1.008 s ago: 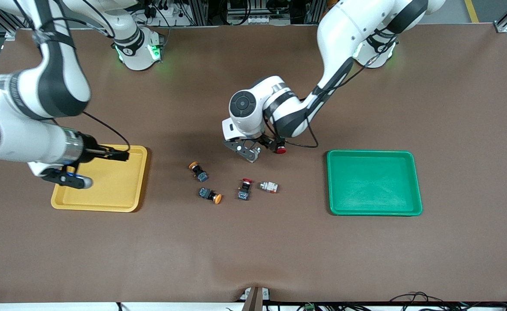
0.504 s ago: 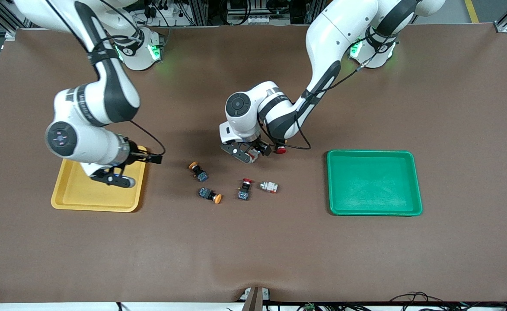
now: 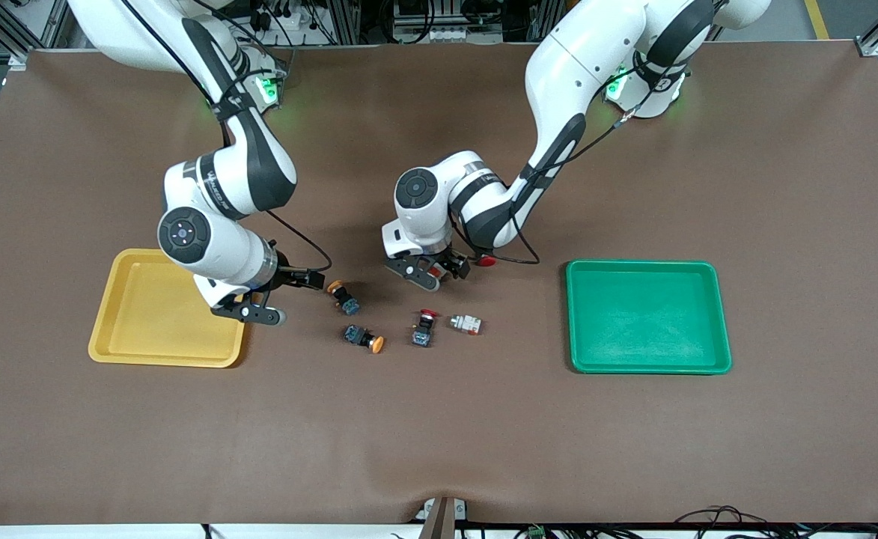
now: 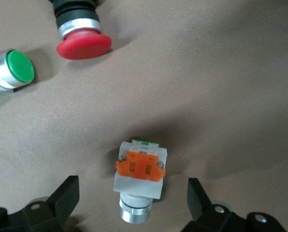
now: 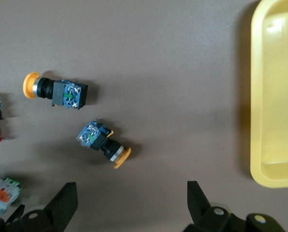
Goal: Place green and yellow buttons in trays
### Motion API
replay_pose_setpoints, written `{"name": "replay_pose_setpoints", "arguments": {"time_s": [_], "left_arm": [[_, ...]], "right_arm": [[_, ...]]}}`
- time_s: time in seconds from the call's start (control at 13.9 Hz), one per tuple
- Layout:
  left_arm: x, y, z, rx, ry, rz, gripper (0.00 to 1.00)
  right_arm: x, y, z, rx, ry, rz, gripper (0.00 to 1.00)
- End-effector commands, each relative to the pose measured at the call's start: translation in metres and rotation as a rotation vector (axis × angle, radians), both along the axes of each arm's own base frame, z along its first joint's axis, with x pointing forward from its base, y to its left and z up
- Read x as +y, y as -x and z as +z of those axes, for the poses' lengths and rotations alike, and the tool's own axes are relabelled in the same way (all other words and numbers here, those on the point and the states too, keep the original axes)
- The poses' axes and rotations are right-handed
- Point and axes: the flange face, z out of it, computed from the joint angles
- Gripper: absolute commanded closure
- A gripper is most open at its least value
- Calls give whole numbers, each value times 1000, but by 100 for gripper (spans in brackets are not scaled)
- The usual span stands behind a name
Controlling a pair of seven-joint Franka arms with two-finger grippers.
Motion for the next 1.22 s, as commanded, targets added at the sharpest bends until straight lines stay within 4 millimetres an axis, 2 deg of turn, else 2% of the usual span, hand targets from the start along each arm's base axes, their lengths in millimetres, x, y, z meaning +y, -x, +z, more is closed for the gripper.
{"name": "replay_pose_setpoints", "arguments": {"time_s": [0.0,0.07,0.22,0.43,0.5,0.65,0.72,0.79,0.94,1.08,1.15], "left_arm": [[-5,-2,-8,-27,-9,44,94],[-4,-2,-10,-26,-13,36,100],[-4,-2,-8,-27,-12,37,100],[-2,-9,3,-39,0,51,100],[-1,-13,14,-50,9,62,100],[6,-27,49,-81,29,93,100],[18,-42,78,-106,38,132,100],[40,-61,102,-110,29,181,100],[93,-102,163,-132,64,293,100],[151,-137,202,-102,110,432,100],[181,-150,212,-91,104,484,100]], "right_arm": [[-2,-1,-4,-3,-9,9,0],[-3,-2,-4,-3,-9,7,0],[-3,-1,-4,-2,-7,8,0],[-5,-2,-4,-3,-5,9,0],[-5,-2,-4,-6,-2,13,0],[-2,-3,-2,-23,-6,52,0],[0,-4,-2,-50,-16,97,0],[12,-1,-9,-73,-20,127,0],[17,0,-22,-120,-28,191,0],[26,8,-42,-166,-30,239,0],[41,15,-51,-177,-31,263,0]]}}
